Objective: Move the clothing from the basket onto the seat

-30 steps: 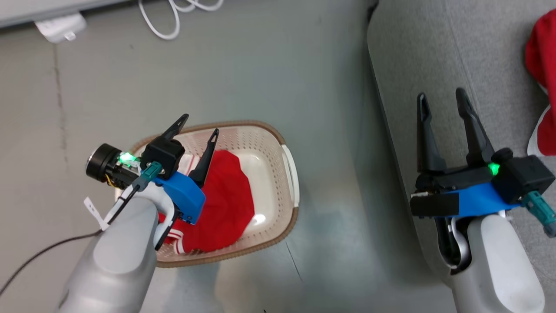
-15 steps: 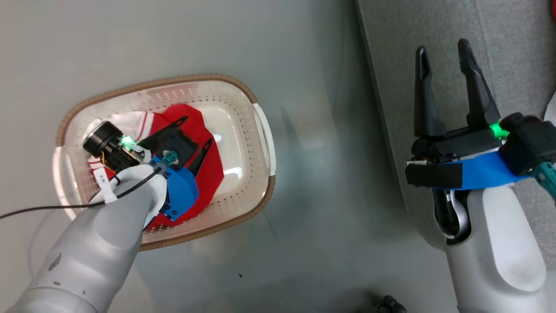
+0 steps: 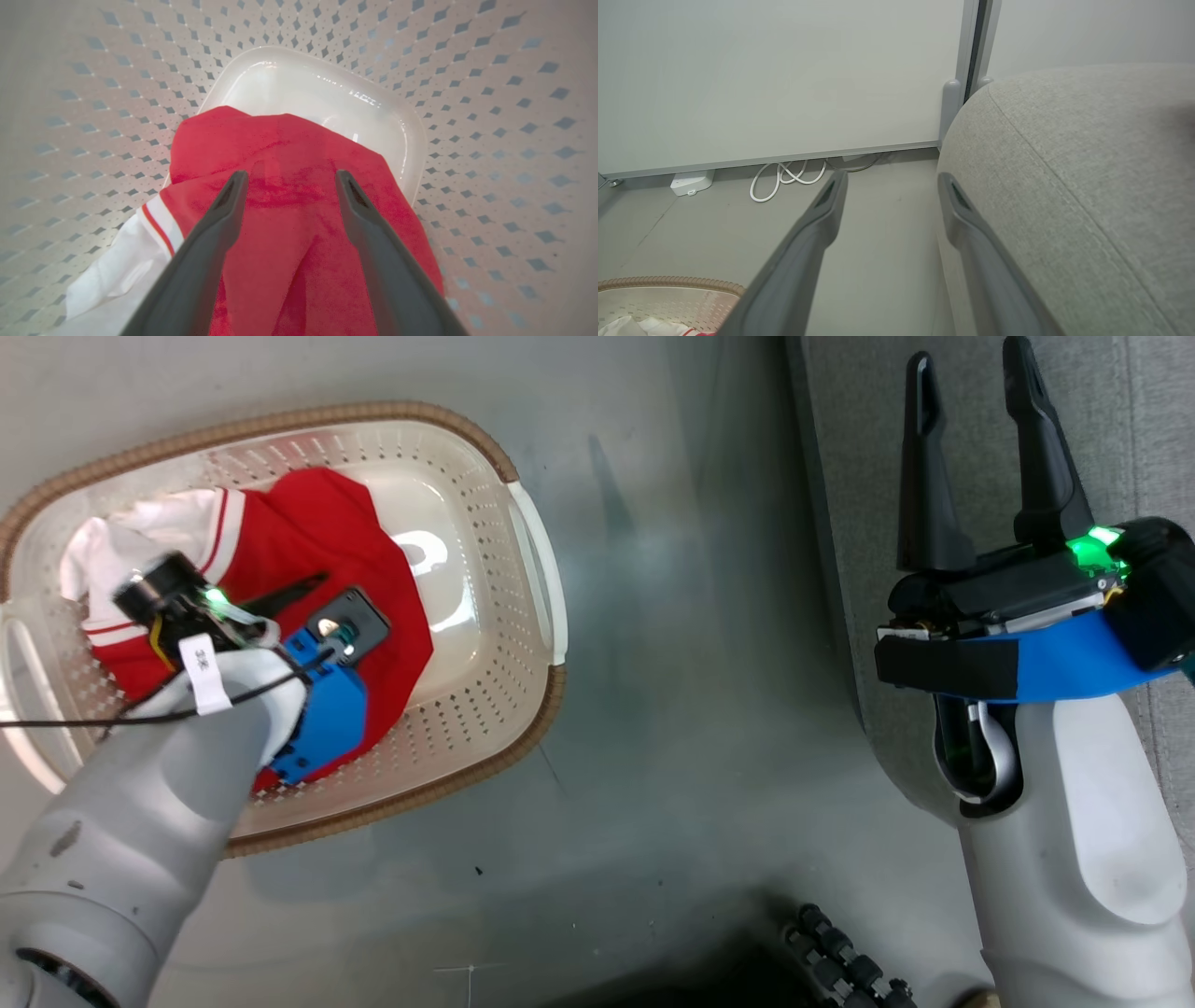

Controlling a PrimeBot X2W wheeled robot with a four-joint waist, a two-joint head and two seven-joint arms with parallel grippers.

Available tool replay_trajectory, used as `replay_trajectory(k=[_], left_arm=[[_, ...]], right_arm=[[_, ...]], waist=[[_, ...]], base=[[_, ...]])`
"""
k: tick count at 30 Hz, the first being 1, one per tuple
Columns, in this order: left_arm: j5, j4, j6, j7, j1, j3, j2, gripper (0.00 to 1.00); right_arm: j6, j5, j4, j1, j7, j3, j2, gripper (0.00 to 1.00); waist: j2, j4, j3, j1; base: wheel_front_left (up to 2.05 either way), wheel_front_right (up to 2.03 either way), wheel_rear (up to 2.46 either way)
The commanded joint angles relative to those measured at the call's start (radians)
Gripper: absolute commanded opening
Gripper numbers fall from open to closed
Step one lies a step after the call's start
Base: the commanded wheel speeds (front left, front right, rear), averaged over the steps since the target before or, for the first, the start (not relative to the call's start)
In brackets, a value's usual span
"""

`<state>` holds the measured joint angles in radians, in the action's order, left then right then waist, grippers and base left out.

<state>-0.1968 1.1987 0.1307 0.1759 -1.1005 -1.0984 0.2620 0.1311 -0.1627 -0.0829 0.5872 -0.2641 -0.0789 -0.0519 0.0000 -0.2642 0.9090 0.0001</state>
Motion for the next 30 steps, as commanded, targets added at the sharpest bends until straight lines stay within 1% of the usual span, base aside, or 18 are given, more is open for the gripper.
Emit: replay_trajectory(k=[1,5,9,17,29,30], left_arm=[[-0.005,0.019,-0.001,-0.030,-0.024,-0.026,0.015,1.00],[-0.017,0.035,-0.001,-0.075,-0.064,-0.086,0.034,1.00],[-0.031,0.050,-0.001,-0.121,-0.088,-0.123,0.055,1.00],[-0.046,0.059,-0.001,-0.171,-0.133,-0.158,0.066,1.00],[-0.057,0.075,-0.001,-0.248,-0.139,-0.178,0.059,1.00],[-0.056,0.076,-0.001,-0.257,-0.137,-0.179,0.058,0.89]], right_arm=[[-0.001,-0.011,0.006,0.020,0.000,-0.001,0.003,1.00],[-0.001,-0.020,0.013,0.039,0.000,-0.001,0.002,1.00],[-0.001,-0.029,0.020,0.045,0.000,-0.003,0.003,1.00],[-0.001,-0.035,0.035,0.054,0.000,0.000,0.003,1.00],[-0.001,-0.036,0.048,0.047,0.000,0.011,0.002,1.00],[-0.001,-0.035,0.047,0.047,0.000,0.013,0.002,1.00]], waist=[[0.0000,-0.011,0.029,-0.0001],[0.0000,-0.022,0.063,-0.0001],[0.0000,-0.031,0.093,-0.0001],[0.0000,-0.040,0.148,-0.0001],[0.0000,-0.038,0.172,-0.0001],[0.0000,-0.037,0.172,-0.0001]], base=[[0.00,0.00,0.00],[0.00,0.00,0.00],[0.00,0.00,0.00],[0.00,0.00,0.00],[0.00,0.00,0.00],[0.00,0.00,0.00]])
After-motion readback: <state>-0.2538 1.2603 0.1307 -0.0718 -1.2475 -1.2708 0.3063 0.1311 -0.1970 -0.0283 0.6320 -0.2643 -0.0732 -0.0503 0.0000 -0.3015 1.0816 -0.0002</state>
